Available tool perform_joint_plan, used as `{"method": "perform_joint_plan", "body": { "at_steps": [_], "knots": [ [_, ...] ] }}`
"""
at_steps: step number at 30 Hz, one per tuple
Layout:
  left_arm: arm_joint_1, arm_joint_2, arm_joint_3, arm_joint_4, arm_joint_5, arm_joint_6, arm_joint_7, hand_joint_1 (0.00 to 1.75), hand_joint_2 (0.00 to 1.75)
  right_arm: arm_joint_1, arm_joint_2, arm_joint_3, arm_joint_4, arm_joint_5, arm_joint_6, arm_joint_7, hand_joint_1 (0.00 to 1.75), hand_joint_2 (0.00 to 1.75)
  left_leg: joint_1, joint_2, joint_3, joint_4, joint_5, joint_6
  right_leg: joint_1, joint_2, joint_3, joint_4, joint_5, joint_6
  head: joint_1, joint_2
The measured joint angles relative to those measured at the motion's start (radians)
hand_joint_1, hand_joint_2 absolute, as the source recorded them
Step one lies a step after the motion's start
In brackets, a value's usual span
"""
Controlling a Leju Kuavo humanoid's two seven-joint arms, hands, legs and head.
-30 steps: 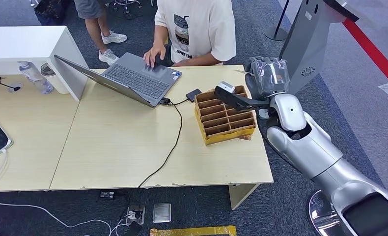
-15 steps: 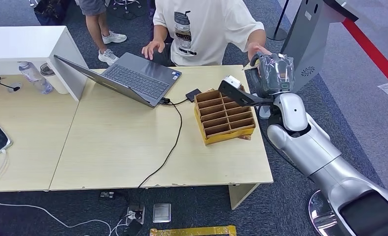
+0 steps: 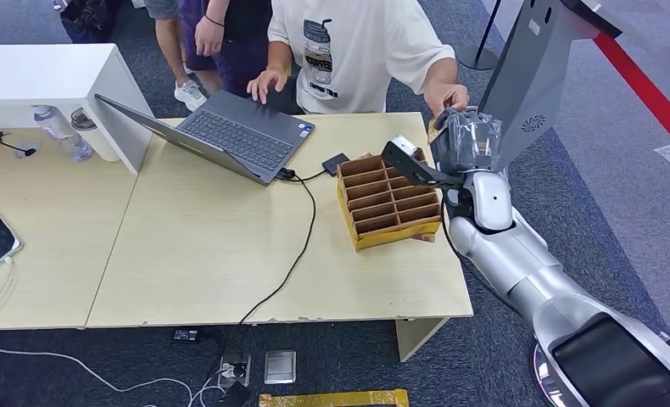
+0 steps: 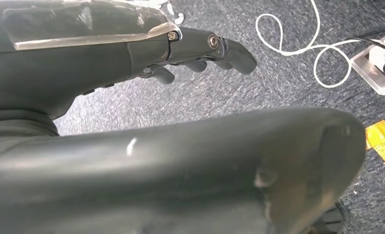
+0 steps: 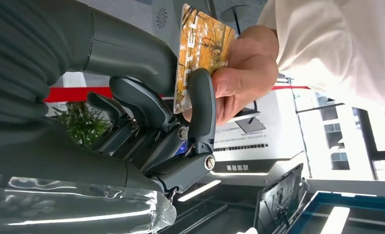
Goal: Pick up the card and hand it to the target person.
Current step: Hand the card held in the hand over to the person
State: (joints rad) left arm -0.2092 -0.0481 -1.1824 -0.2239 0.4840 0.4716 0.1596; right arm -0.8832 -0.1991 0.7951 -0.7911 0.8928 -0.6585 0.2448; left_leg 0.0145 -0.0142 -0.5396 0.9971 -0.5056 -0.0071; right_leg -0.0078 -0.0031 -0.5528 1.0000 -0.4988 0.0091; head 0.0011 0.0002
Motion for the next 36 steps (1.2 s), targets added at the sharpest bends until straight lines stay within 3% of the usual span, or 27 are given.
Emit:
{"method": "perform_joint_plan", "body": {
  "at_steps": [2,3,4,6,7,8,22,28,32,36],
  "knots": [
    [-0.003,0.0,-0.004,0.0,-0.002,-0.002,0.0,0.0,0.0,-0.005,0.013,0.0,0.031,0.001,-0.017,0.001,1.75,1.75,0.0,0.0,0.0,0.0,0.0,0.0,0.0,0.0,0.0,0.0,0.0,0.0,0.0,0.0],
    [-0.005,-0.001,-0.006,0.0,-0.003,-0.003,0.001,0.0,0.0,-0.007,0.019,0.0,0.046,0.002,-0.024,0.002,1.66,1.75,0.0,0.0,0.0,0.0,0.0,0.0,0.0,0.0,0.0,0.0,0.0,0.0,0.0,0.0],
    [-0.006,-0.002,-0.008,0.0,-0.004,-0.005,0.001,0.0,0.0,-0.008,0.024,0.0,0.059,0.002,-0.028,0.003,1.46,1.75,0.0,0.0,0.0,0.0,0.0,0.0,0.0,0.0,0.0,0.0,0.0,0.0,0.0,0.0],
    [-0.008,-0.003,-0.01,0.0,-0.007,-0.008,0.001,0.0,0.0,-0.009,0.031,-0.001,0.079,0.005,-0.032,0.004,0.59,1.75,0.0,0.0,0.0,0.0,0.0,0.0,0.0,0.0,0.0,0.0,0.0,0.0,0.0,0.0],
    [-0.008,-0.004,-0.011,0.0,-0.008,-0.01,0.001,0.0,0.0,-0.009,0.034,-0.001,0.087,0.007,-0.032,0.004,0.24,1.75,0.0,0.0,0.0,0.0,0.0,0.0,0.0,0.0,0.0,0.0,0.0,0.0,0.0,0.0],
    [-0.008,-0.005,-0.013,0.0,-0.009,-0.012,0.001,0.0,0.0,-0.008,0.036,-0.001,0.094,0.01,-0.032,0.005,0.01,1.75,0.0,0.0,0.0,0.0,0.0,0.0,0.0,0.0,0.0,0.0,0.0,0.0,0.0,0.0],
    [-0.009,-0.006,-0.029,0.0,-0.02,-0.022,0.005,0.0,0.0,0.007,0.037,-0.023,0.1,0.066,-0.028,0.017,0.0,1.75,0.0,0.001,0.001,0.0,0.0,0.0,0.0,0.001,0.0,0.0,0.0,0.0,0.0,0.0],
    [-0.01,-0.006,-0.032,0.0,-0.018,-0.021,0.008,0.0,0.0,0.028,0.017,-0.023,0.025,0.078,0.035,0.036,0.0,1.75,0.0,0.001,0.001,0.0,0.0,0.0,0.0,0.001,0.0,0.0,0.0,0.0,-0.001,0.0],
    [-0.01,-0.006,-0.032,0.0,-0.012,-0.018,0.013,0.0,0.0,0.048,0.0,-0.021,-0.042,0.081,0.093,0.047,0.0,0.0,0.0,0.001,0.001,0.0,0.0,0.0,0.0,0.001,0.0,0.0,0.0,0.0,0.0,0.0],
    [-0.008,-0.006,-0.033,0.001,-0.002,-0.008,0.018,0.0,0.0,0.066,-0.012,-0.018,-0.116,0.083,0.151,0.051,0.0,0.0,0.0,0.001,0.001,0.0,0.0,0.0,0.0,0.001,0.0,0.0,0.0,0.0,0.0,0.0]
  ]
}}
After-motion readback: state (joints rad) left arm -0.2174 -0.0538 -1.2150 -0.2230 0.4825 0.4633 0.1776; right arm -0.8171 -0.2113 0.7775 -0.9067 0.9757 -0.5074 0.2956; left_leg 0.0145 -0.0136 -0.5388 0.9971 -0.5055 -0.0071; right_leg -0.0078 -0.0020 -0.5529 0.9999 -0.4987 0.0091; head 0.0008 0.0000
